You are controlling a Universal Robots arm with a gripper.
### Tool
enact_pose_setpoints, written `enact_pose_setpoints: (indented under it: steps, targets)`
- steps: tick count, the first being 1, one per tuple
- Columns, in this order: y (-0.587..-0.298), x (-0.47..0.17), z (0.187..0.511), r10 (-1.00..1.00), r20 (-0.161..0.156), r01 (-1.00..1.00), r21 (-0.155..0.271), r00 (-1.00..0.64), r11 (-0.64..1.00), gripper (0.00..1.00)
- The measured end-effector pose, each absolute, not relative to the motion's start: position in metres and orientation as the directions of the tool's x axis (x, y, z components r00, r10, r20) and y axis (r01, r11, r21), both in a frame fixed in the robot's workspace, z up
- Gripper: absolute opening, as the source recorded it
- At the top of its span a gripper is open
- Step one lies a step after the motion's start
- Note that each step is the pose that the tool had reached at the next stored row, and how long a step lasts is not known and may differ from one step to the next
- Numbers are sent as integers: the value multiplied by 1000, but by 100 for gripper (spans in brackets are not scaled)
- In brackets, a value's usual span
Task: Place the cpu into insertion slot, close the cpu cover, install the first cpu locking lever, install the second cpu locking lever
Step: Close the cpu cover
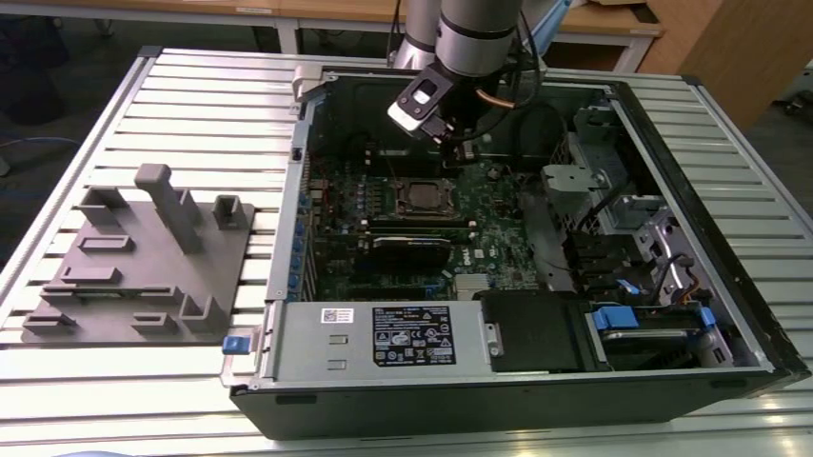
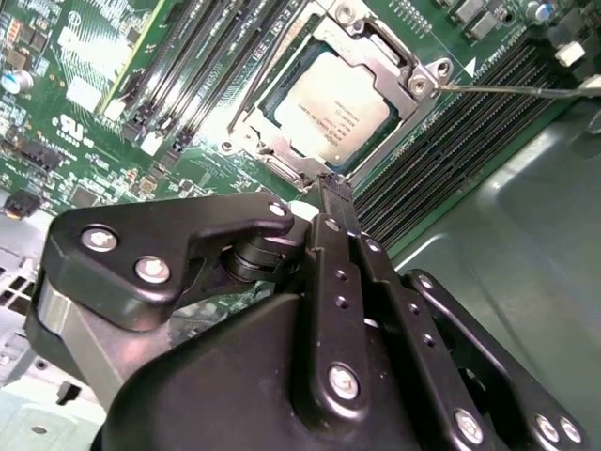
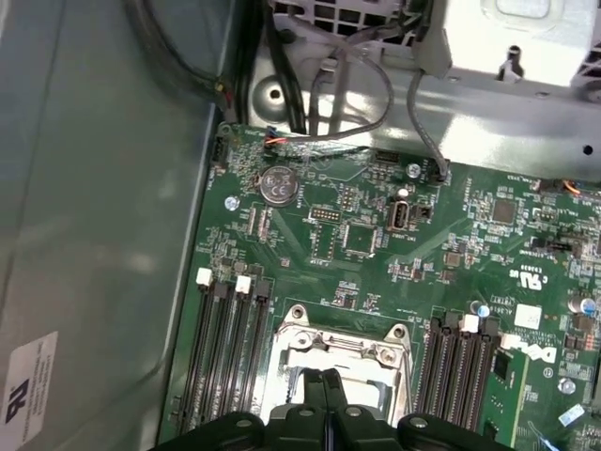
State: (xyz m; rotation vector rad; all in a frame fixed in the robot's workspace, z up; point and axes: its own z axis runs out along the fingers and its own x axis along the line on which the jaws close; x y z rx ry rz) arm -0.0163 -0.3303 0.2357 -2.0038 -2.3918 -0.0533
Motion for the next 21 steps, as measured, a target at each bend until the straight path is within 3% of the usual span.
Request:
enact_pose_setpoints:
  steps: [21]
  targets:
    - [-330, -16, 236, 865, 38, 866, 13, -501, 501, 11]
